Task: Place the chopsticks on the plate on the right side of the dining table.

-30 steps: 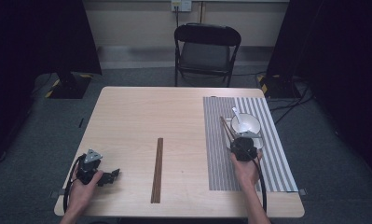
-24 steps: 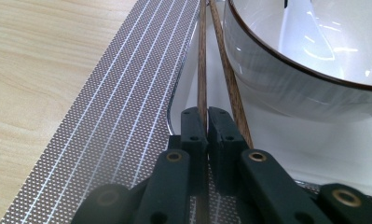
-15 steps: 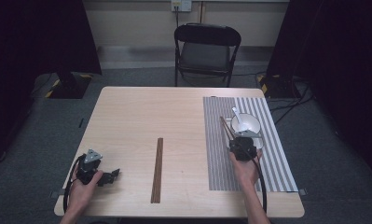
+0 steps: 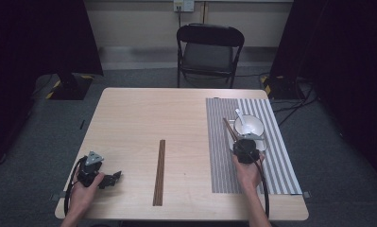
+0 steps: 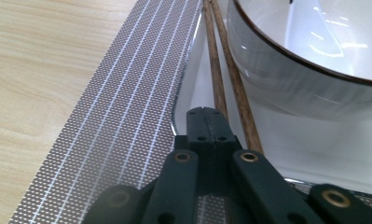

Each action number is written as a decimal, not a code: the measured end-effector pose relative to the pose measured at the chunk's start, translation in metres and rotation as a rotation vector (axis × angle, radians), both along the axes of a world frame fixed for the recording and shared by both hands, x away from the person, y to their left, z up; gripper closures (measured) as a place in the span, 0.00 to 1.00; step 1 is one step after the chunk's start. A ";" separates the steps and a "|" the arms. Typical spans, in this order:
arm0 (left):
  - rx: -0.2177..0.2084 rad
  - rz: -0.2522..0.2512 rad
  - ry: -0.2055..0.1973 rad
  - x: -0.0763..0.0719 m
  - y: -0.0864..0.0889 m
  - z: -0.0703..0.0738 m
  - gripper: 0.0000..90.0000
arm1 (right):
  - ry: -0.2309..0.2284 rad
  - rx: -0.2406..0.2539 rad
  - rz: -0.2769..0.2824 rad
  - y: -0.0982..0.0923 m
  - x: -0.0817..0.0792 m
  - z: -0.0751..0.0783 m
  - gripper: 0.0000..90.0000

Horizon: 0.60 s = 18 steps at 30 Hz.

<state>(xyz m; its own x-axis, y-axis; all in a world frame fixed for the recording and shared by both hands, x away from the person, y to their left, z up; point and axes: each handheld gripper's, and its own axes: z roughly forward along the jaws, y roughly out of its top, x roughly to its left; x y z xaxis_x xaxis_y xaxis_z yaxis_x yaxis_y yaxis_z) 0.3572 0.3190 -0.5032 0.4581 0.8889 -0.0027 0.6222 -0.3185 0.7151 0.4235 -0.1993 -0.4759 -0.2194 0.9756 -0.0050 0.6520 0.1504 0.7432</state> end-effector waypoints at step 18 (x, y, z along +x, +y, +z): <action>0.000 0.000 0.000 0.000 0.000 0.000 0.00 | -0.002 0.008 -0.023 -0.011 -0.003 -0.001 0.99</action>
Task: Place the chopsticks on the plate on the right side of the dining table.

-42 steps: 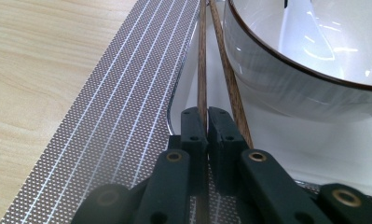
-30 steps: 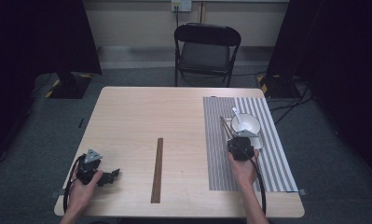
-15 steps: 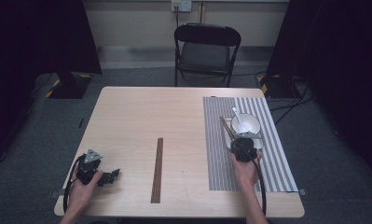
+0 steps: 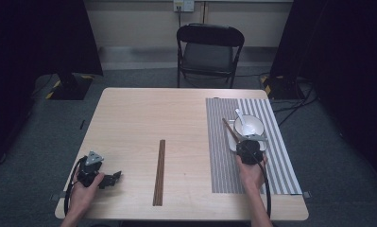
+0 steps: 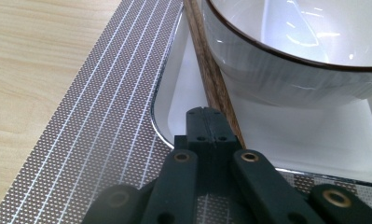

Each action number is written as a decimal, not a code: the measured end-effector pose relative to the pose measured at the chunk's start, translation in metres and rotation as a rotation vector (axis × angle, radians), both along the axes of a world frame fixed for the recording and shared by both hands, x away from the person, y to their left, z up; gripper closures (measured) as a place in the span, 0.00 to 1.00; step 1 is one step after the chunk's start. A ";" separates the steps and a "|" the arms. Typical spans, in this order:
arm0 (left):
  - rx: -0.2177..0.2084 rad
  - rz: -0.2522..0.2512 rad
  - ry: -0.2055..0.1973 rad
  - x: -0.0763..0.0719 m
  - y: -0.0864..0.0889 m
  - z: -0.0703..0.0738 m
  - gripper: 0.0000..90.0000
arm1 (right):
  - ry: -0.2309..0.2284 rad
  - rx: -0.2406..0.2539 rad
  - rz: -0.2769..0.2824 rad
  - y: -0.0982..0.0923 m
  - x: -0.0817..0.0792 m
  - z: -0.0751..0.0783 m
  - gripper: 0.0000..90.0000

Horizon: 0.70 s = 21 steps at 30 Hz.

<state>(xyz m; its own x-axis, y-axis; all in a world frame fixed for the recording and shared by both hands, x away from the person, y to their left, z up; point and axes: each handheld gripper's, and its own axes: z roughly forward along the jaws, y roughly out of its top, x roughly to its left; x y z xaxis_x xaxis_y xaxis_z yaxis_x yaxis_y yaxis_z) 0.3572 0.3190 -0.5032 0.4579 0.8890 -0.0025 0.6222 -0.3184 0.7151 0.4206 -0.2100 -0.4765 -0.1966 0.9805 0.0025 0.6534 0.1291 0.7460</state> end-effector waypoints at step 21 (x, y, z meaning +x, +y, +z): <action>0.000 0.000 0.001 0.000 0.000 0.000 0.00 | 0.005 0.000 -0.024 -0.011 0.001 0.000 0.98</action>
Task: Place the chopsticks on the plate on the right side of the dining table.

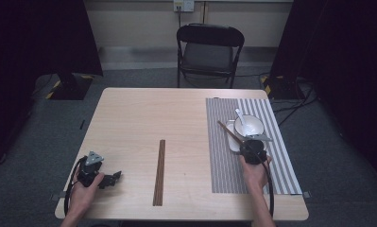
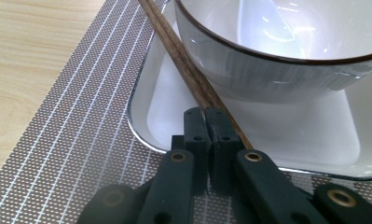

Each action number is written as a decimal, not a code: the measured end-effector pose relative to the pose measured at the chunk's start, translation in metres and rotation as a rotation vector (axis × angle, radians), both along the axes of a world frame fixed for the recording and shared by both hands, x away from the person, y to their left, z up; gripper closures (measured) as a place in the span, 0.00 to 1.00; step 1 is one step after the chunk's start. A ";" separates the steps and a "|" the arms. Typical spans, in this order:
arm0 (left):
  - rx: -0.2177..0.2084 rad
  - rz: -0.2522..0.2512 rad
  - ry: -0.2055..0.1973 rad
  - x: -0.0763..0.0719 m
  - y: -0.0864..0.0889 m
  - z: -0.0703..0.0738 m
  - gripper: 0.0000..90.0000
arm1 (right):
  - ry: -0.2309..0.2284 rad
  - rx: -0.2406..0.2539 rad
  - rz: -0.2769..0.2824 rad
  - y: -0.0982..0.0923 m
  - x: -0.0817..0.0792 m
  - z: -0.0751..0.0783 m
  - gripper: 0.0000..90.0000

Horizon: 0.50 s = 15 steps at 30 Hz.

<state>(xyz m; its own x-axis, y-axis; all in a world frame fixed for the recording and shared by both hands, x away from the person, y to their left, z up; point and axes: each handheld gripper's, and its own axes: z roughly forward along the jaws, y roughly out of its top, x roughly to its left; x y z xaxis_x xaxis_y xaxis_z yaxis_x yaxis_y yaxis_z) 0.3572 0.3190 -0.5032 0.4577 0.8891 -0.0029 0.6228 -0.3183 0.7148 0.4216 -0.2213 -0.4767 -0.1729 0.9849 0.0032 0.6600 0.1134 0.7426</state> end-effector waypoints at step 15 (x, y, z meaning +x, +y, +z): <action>-0.003 0.000 0.000 0.000 0.000 0.000 0.00 | 0.002 -0.005 -0.014 -0.010 0.001 -0.001 0.99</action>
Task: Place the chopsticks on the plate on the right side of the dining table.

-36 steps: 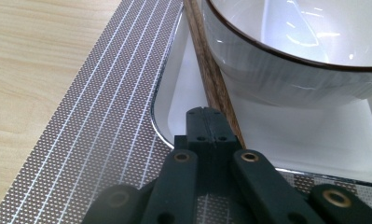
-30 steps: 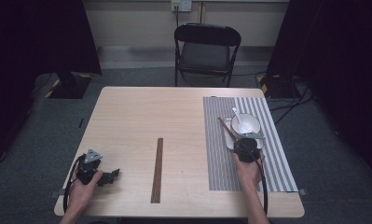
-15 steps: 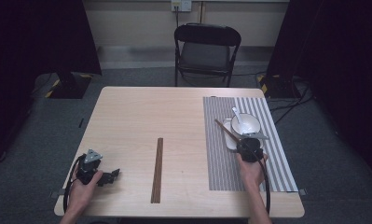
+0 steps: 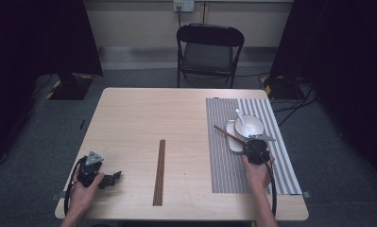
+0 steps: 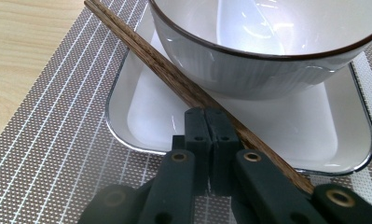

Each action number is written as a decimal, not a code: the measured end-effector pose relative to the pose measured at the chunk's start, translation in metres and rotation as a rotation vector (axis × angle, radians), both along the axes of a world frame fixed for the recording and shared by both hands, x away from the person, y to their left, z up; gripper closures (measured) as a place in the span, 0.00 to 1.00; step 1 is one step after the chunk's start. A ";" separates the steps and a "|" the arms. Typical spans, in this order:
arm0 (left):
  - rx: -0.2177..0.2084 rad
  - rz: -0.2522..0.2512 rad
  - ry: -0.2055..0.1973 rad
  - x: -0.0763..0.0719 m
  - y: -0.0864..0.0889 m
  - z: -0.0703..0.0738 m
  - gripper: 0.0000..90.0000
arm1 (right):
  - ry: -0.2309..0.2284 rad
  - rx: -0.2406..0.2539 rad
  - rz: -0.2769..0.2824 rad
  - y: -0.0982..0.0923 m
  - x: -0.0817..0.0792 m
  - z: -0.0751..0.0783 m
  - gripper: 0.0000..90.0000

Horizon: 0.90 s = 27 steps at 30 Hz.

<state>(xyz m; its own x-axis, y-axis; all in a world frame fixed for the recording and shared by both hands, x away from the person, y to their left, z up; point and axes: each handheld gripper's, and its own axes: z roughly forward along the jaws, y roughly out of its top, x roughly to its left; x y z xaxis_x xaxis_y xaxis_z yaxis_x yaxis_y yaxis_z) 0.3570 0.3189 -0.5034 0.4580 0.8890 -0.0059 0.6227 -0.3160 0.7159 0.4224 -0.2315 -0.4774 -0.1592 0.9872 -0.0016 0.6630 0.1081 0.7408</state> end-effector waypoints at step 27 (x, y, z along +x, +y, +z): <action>0.003 0.000 -0.001 0.000 0.000 0.000 0.00 | -0.025 0.011 -0.034 -0.014 -0.008 0.002 1.00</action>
<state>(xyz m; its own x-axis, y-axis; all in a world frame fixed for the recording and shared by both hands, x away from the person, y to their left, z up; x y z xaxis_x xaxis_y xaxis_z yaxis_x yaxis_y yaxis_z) 0.3569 0.3190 -0.5033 0.4579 0.8890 -0.0028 0.6220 -0.3181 0.7155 0.4145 -0.2451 -0.4757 -0.1256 0.9921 0.0057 0.6471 0.0776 0.7584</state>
